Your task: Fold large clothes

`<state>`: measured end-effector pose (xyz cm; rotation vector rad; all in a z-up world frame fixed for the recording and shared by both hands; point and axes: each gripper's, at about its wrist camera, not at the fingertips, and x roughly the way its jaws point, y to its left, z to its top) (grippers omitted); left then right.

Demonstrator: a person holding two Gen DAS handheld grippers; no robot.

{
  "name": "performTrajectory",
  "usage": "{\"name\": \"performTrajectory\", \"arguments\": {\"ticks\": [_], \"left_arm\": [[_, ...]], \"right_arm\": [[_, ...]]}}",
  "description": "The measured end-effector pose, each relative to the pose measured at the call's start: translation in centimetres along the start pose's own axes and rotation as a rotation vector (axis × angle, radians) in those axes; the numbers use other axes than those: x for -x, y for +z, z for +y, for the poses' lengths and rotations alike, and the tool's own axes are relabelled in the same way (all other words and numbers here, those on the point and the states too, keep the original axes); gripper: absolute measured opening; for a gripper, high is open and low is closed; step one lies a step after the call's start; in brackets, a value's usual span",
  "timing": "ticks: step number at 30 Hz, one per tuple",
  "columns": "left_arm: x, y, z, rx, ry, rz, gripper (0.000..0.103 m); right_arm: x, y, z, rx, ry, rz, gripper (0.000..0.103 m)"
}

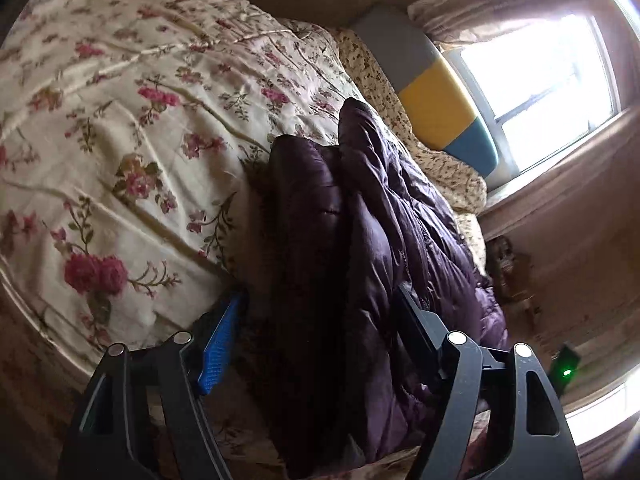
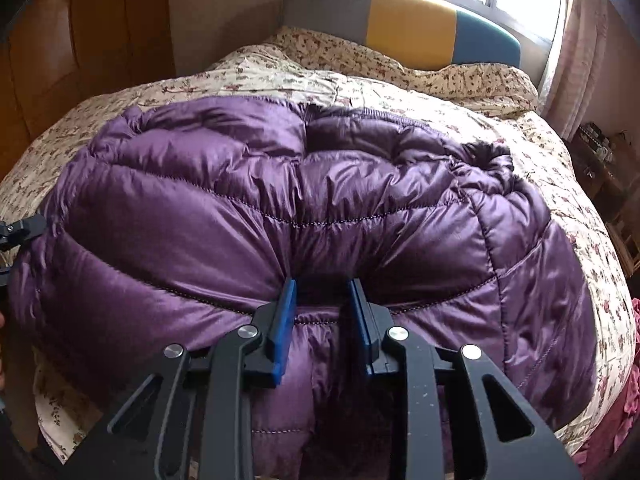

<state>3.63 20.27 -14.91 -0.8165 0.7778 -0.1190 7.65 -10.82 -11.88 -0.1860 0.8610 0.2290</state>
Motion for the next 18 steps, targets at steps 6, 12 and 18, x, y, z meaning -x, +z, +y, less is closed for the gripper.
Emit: {"name": "performTrajectory", "arguments": {"ticks": [6,12,18], "left_arm": [[-0.7,-0.3,0.7,0.082,-0.146,0.032,0.068],[-2.1,-1.0,0.2,0.110,-0.267,0.085,0.040],[-0.9,-0.5,-2.5,0.028,-0.337,0.077,0.025]], "right_arm": [[-0.5,-0.4,-0.3,-0.010,0.010,0.002,0.026],[-0.7,-0.4,-0.3,-0.013,0.011,0.006,0.026],[-1.0,-0.4,-0.1,-0.019,-0.007,0.003,0.026]]}}
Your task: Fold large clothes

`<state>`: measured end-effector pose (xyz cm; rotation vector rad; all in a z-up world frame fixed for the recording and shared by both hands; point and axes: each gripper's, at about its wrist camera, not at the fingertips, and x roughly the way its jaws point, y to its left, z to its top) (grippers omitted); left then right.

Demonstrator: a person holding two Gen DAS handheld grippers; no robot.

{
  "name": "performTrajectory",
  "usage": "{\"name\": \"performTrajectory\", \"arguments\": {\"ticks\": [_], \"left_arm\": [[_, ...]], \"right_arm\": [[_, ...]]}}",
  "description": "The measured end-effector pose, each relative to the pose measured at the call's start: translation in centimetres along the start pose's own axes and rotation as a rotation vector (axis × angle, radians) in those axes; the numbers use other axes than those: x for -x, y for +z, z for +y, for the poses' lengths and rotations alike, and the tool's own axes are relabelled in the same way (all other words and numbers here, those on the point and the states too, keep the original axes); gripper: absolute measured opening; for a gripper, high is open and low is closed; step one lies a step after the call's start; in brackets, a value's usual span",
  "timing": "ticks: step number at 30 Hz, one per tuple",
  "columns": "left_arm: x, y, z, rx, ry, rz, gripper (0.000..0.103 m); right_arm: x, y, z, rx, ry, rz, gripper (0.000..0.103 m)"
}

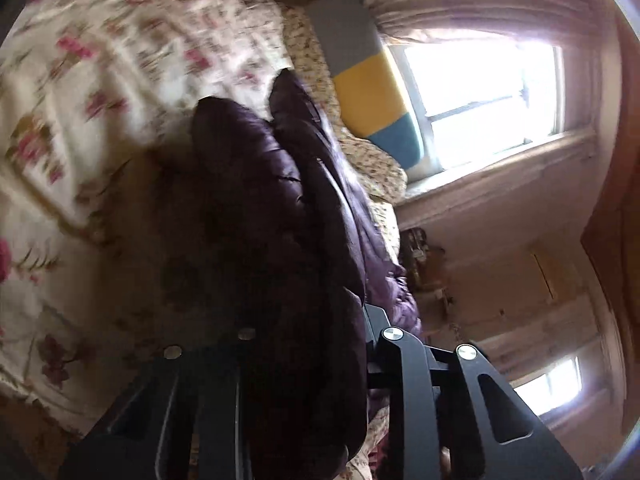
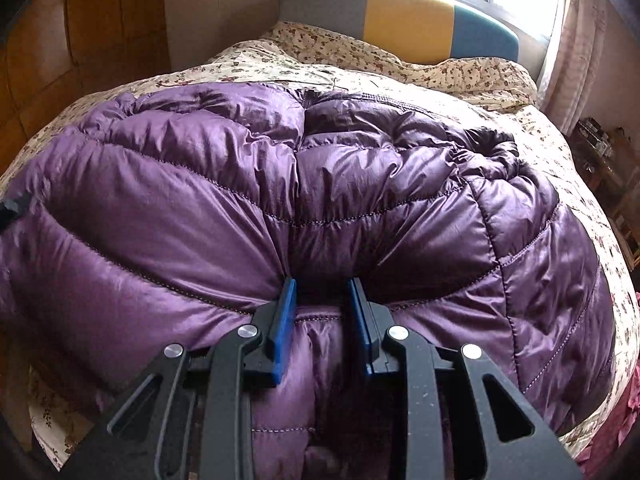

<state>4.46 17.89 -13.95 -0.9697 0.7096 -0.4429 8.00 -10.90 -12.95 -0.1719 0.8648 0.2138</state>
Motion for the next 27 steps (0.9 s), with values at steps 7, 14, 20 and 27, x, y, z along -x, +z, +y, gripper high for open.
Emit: {"name": "performTrajectory", "arguments": {"ticks": [7,14,20,27], "left_arm": [[-0.7,0.6,-5.2,-0.118,-0.036,0.021,0.025],[-4.1,1.2,-11.2,-0.250,-0.099,0.097,0.025],[-8.7,0.6,-15.4,-0.335,-0.141,0.183,0.025],[-12.2,-0.2,-18.7,-0.388,-0.142,0.233,0.023]], "right_arm": [[-0.6,-0.3,1.4,0.047,-0.067,-0.004,0.025],[-1.2,-0.5,2.0,0.104,-0.101,-0.013,0.025],[-0.4,0.1,0.9,0.099,-0.056,-0.001,0.026],[4.0,0.5,-2.4,0.042,-0.023,-0.024,0.048]]}}
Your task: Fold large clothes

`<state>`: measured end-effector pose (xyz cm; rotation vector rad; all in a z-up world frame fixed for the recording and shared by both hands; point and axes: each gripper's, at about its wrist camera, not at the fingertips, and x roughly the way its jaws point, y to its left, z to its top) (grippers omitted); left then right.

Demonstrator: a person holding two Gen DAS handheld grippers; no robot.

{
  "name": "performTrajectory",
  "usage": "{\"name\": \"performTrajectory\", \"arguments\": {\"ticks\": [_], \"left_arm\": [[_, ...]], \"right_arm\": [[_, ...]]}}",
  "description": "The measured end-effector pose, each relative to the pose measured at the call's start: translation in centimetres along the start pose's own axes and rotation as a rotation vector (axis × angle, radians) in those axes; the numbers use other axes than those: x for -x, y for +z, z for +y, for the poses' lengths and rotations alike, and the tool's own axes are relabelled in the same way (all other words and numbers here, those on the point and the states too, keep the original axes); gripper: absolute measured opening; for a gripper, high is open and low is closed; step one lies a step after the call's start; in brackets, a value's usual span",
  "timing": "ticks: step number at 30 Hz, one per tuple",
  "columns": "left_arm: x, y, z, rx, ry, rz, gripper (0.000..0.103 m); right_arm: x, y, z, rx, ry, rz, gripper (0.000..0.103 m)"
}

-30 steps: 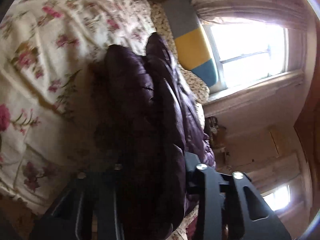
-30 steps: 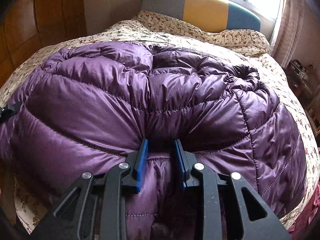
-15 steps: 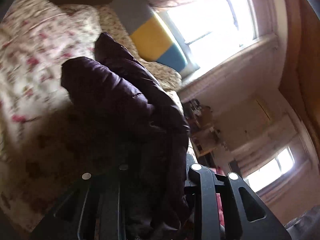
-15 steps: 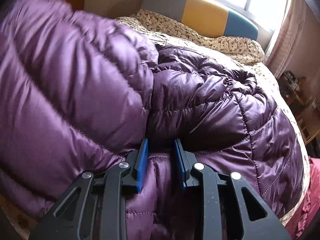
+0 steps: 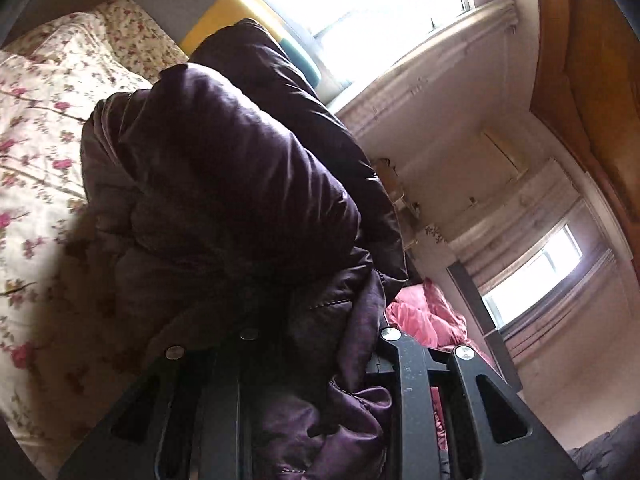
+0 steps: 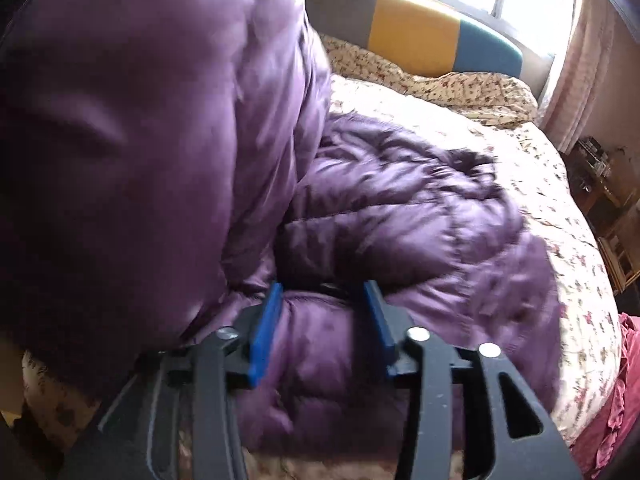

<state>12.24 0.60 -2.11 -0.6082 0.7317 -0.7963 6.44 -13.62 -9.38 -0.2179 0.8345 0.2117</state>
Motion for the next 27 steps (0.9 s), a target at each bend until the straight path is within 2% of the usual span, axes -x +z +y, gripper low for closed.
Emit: {"name": "performTrajectory", "arguments": {"ticks": [5,9,13,21,27], "left_arm": [[-3.0,-0.1,-1.7,-0.032,0.017,0.061,0.023],[-5.3,-1.2,-2.4,-0.044,0.047,0.106,0.023],[-9.0,-1.5,-3.1,-0.041,0.122,0.158,0.024],[-16.6,-2.1,-3.4,-0.081,0.232,0.267,0.024],[-21.7,-2.9,-2.5,-0.111,0.280,0.336,0.024]], "right_arm": [[2.2,-0.2,-4.6,-0.082,-0.090,0.002,0.049],[3.4,-0.9,-9.7,-0.188,-0.204,0.025,0.053],[4.0,-2.0,-14.0,-0.285,-0.288,0.056,0.059],[4.3,-4.3,-20.0,-0.377,-0.372,0.128,0.062],[3.3,-5.9,-21.5,-0.388,-0.386,0.168,0.063]]}}
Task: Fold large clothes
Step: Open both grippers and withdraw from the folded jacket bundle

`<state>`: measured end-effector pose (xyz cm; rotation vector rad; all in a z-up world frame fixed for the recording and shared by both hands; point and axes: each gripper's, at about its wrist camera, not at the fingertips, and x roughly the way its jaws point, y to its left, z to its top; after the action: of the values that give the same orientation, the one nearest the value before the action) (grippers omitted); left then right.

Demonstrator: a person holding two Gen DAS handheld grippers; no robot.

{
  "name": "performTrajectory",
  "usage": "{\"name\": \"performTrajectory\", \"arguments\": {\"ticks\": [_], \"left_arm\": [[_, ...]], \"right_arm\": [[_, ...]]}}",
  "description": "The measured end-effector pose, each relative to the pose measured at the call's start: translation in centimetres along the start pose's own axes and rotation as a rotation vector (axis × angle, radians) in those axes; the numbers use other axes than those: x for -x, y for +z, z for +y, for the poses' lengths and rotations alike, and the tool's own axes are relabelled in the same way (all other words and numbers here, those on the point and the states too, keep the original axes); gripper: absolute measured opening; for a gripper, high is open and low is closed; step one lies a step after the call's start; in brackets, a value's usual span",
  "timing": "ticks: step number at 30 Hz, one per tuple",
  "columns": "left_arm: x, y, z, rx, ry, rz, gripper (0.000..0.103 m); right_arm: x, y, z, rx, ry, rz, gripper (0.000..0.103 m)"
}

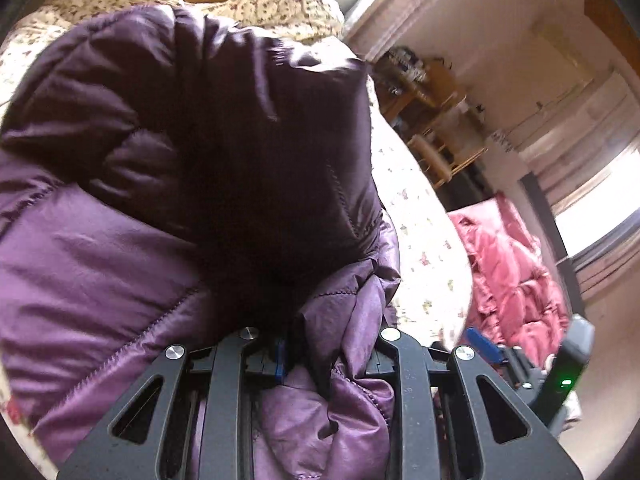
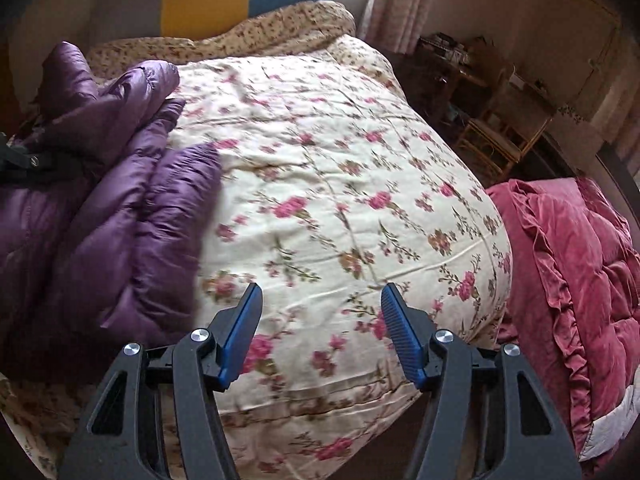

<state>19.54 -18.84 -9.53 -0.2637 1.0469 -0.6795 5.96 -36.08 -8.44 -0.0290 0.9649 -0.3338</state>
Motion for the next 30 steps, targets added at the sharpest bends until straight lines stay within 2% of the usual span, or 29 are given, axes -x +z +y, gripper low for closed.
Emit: {"name": "performTrajectory", "arguments": {"ticks": [3,5,8,10,11,17,20,23,27,30], "left_arm": [[-1.1,0.2,-0.4,-0.003,0.008,0.018,0.024],[-0.1,-0.2,-1.3,-0.023,0.001,0.012,0.025],[1.5,-0.1,-2.1,-0.019,-0.041,0.007,0.035],[2.5,0.0,-2.4,-0.020,-0.089,-0.009,0.054],[3.4,0.0,-2.6,-0.027,-0.102,-0.025,0.056],[9.4,-0.4,-2.4,-0.052,-0.145,-0.135,0.057],[12.6,-1.3,-0.8,-0.025,-0.085,-0.211,0.057],[14.7,-2.7,2.4,0.047,0.006,-0.262,0.057],[15.7,-4.4,6.7,0.121,0.146,-0.266,0.057],[15.7,-5.5,8.5,0.143,0.202,-0.255,0.057]], "right_arm": [[-0.8,0.2,-0.2,0.005,0.002,0.011,0.068],[-0.8,0.2,-0.1,0.007,0.004,0.008,0.070],[-0.7,0.4,0.1,0.005,0.017,0.004,0.071],[-0.2,0.6,0.5,0.011,0.022,-0.007,0.071],[-0.1,0.7,0.6,0.014,0.025,-0.010,0.071],[1.9,1.6,2.2,0.041,0.055,-0.044,0.071],[3.4,2.1,3.2,0.055,0.081,-0.069,0.071],[4.9,2.4,4.2,0.068,0.108,-0.093,0.071],[6.8,2.9,5.5,0.083,0.151,-0.120,0.071],[8.5,3.3,6.7,0.106,0.179,-0.144,0.071]]}}
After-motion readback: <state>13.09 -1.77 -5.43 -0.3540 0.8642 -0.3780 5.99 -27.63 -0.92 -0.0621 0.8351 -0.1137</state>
